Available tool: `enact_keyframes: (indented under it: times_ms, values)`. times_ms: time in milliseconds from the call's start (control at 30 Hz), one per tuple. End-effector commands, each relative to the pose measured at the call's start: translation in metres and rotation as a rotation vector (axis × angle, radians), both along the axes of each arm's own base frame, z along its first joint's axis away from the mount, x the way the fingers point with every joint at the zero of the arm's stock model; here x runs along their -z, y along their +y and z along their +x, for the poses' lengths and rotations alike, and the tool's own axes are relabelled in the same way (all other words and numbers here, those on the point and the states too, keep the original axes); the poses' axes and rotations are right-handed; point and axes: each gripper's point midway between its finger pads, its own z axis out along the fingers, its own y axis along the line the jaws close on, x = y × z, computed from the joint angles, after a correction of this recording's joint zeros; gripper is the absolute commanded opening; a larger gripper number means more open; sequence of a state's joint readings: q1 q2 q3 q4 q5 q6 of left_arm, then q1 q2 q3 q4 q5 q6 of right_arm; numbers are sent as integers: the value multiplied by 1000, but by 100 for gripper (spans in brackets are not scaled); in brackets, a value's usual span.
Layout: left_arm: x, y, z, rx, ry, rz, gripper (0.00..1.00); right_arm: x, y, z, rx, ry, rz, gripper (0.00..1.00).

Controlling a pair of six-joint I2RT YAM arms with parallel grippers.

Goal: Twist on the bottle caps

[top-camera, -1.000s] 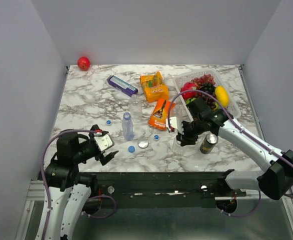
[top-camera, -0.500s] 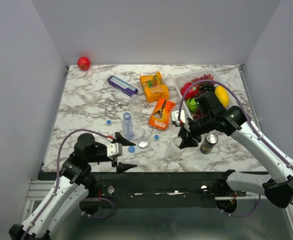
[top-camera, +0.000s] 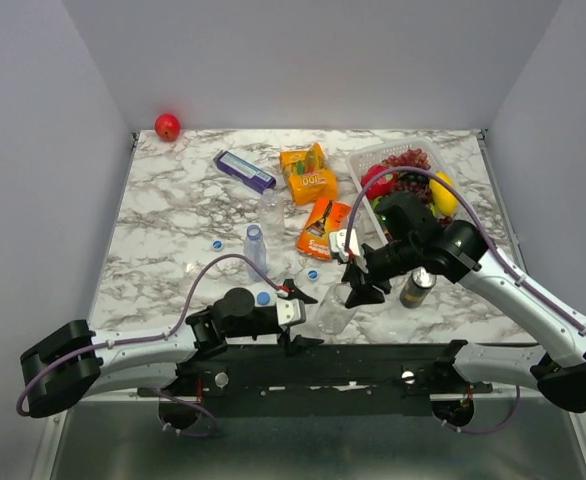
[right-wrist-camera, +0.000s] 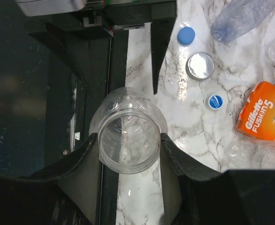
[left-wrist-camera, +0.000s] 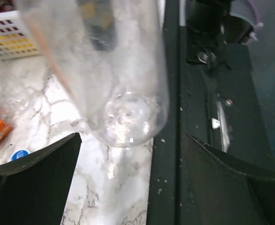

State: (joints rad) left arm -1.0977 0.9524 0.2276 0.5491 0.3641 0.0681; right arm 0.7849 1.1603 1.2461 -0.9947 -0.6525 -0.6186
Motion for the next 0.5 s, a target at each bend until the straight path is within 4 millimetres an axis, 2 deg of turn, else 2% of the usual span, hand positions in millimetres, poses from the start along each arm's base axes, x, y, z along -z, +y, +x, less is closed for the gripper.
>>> enact_keyframes:
  times_ms: [0,67,267,300,467]
  values:
    - [-33,-8,21,-113,-68,-181,99,-5,-6,-6,-36,-77,2,19]
    - [-26,-11,18,-94,-65,-171,99,2,-7,-8,-41,-74,-8,19]
    - [-30,-23,9,-53,-47,-201,99,8,7,-2,-49,-98,1,18]
    - [-35,-26,9,-50,-47,-214,99,8,9,-3,-58,-101,5,18]
    - [-33,-35,7,-43,-5,-208,99,4,18,-4,-97,-121,28,18]
